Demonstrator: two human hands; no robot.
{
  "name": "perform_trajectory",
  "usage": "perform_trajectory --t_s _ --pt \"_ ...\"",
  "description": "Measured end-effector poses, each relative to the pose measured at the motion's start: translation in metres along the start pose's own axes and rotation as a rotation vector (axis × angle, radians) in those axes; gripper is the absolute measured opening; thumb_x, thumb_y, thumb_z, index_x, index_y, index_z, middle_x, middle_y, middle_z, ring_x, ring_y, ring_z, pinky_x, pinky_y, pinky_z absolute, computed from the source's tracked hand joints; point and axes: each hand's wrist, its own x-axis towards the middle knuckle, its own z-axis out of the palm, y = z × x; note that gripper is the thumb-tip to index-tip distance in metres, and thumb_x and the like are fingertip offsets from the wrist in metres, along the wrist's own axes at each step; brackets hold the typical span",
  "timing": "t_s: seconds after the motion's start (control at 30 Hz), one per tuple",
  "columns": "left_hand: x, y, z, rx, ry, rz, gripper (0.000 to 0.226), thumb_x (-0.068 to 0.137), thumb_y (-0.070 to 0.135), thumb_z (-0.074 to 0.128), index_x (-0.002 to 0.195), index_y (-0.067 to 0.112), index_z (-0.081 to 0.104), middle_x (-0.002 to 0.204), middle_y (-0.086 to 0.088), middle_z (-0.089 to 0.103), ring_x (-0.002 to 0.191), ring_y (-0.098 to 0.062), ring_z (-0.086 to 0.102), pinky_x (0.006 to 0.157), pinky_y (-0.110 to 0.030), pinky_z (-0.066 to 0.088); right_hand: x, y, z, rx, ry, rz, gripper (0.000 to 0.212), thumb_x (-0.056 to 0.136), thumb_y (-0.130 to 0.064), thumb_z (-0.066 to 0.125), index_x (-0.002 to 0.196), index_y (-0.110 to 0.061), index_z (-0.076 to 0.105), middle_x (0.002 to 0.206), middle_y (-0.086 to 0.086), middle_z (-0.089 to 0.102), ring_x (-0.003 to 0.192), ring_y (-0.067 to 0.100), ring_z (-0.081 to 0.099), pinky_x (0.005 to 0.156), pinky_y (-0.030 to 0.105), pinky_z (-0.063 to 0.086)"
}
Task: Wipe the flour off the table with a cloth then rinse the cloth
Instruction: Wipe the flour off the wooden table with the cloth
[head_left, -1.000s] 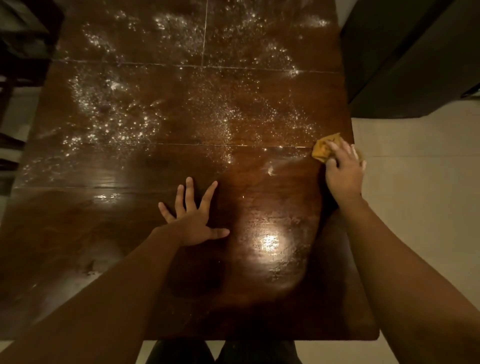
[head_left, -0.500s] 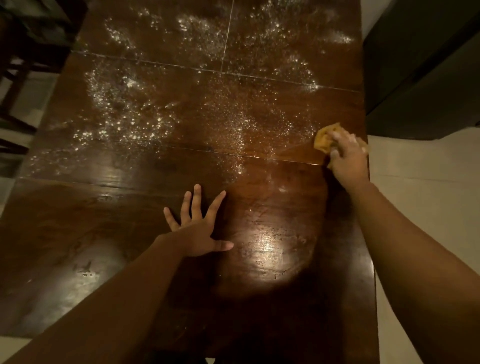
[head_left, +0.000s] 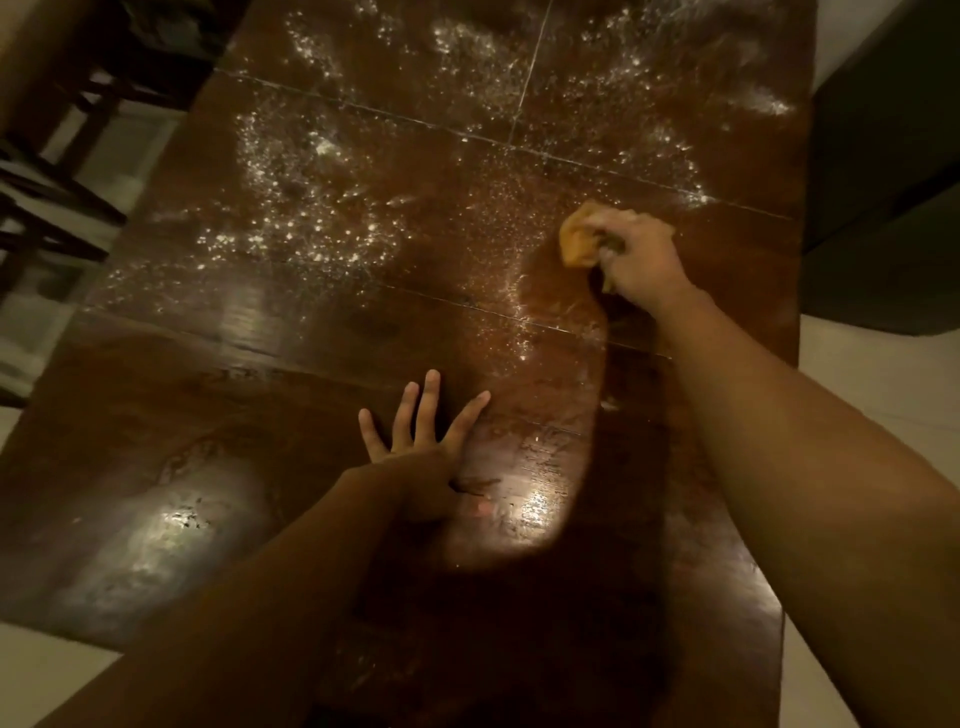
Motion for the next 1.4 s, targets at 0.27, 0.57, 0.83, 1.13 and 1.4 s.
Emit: perform_trajectory --t_s 0.27,0.57,0.83,1.13,1.4 --pt "0.000 0.001 0.001 -0.001 0.018 -0.005 0.117 0.068 0.073 0.063 0.127 0.059 -0.037 0.132 -0.002 -0.061 0.126 -0.028 -0.050 0.098 -0.074 -0.018 0.002 -0.089 0.069 -0.244 -0.218 -0.395 0.055 0.096 0.000 0.047 0.141 -0.031 0.054 0.162 0.002 0.030 0.152 0.027 0.016 0.124 0.050 0.005" --pt "0.001 0.001 0.003 0.026 0.053 -0.014 0.114 0.067 0.077 0.057 0.129 0.057 -0.037 0.135 -0.005 -0.058 0.128 -0.029 -0.047 0.097 -0.072 -0.021 0.014 -0.077 0.076 -0.020 0.282 0.000 0.049 0.094 0.002 0.047 0.127 -0.030 0.066 0.149 0.004 0.051 0.141 0.028 0.041 0.120 0.051 0.025" --pt "0.002 0.003 0.005 0.007 0.060 -0.031 0.119 0.065 0.074 0.064 0.128 0.059 -0.037 0.131 -0.002 -0.061 0.128 -0.027 -0.048 0.099 -0.072 -0.020 -0.038 -0.032 0.051 0.020 -0.278 -0.418 0.047 0.090 0.005 0.059 0.107 -0.037 0.072 0.139 -0.010 0.058 0.141 0.015 0.042 0.124 0.041 0.011" --pt "-0.001 -0.001 -0.002 0.006 0.001 0.008 0.117 0.068 0.076 0.060 0.126 0.058 -0.040 0.129 -0.003 -0.062 0.126 -0.030 -0.049 0.097 -0.073 -0.020 -0.137 0.003 0.075 -0.005 0.051 -0.210 0.047 0.087 0.005 0.059 0.119 -0.026 0.071 0.147 -0.003 0.052 0.147 0.023 0.030 0.121 0.053 0.008" --pt "-0.003 0.001 -0.002 0.013 0.008 0.001 0.117 0.065 0.079 0.060 0.125 0.060 -0.039 0.131 -0.002 -0.061 0.125 -0.029 -0.049 0.098 -0.073 -0.019 -0.167 0.084 0.015 -0.003 0.405 0.276 0.042 0.097 -0.017 0.052 0.136 -0.029 0.058 0.153 0.003 0.046 0.146 0.025 0.032 0.121 0.058 0.017"
